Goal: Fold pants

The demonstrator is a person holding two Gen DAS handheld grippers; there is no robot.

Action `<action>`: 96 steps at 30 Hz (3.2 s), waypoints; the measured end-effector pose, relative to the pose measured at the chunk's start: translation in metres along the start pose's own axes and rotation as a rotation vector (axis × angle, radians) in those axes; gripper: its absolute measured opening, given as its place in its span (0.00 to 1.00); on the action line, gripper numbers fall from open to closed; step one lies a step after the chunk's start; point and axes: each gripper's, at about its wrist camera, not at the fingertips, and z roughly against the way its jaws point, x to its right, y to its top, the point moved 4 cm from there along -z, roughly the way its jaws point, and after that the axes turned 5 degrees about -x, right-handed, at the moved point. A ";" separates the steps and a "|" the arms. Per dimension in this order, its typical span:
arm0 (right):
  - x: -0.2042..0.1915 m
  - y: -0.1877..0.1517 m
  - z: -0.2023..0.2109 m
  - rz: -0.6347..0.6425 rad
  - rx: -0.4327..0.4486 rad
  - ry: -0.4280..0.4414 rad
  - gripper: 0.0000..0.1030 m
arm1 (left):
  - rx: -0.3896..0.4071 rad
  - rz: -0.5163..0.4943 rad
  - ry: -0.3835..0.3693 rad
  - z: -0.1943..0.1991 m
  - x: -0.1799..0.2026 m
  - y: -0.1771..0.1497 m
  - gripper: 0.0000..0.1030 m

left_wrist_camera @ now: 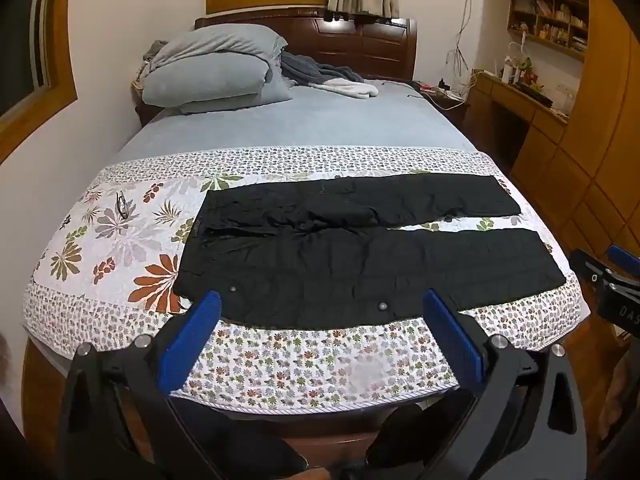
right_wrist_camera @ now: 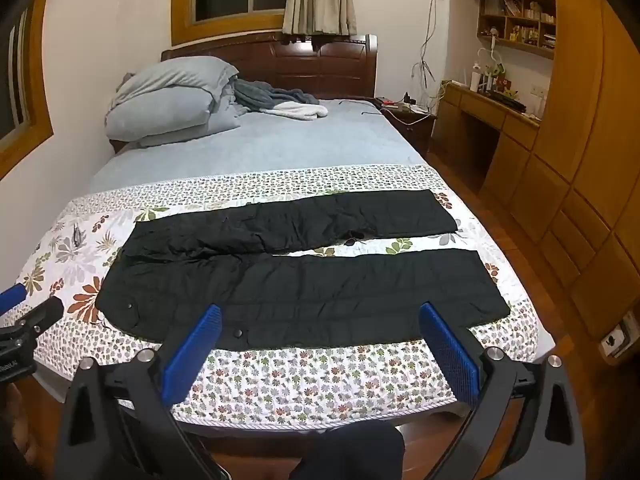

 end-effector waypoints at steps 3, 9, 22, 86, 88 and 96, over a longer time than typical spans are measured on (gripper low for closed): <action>0.000 0.000 0.000 -0.011 -0.002 0.012 0.97 | -0.005 -0.001 0.002 0.000 0.000 0.000 0.97; -0.003 0.002 0.002 0.001 0.000 0.000 0.97 | 0.002 -0.008 0.008 0.002 0.001 0.003 0.97; -0.001 0.002 0.007 0.003 0.010 0.000 0.97 | 0.002 -0.002 0.011 0.003 0.000 -0.001 0.97; -0.002 -0.002 -0.003 0.008 -0.011 -0.007 0.97 | 0.005 0.007 0.018 0.000 -0.004 -0.003 0.97; -0.002 -0.002 -0.004 0.006 -0.012 -0.007 0.97 | 0.005 0.007 0.020 0.000 -0.005 -0.003 0.97; -0.002 -0.002 -0.004 0.005 -0.011 -0.006 0.97 | 0.007 0.007 0.021 0.000 -0.005 -0.003 0.97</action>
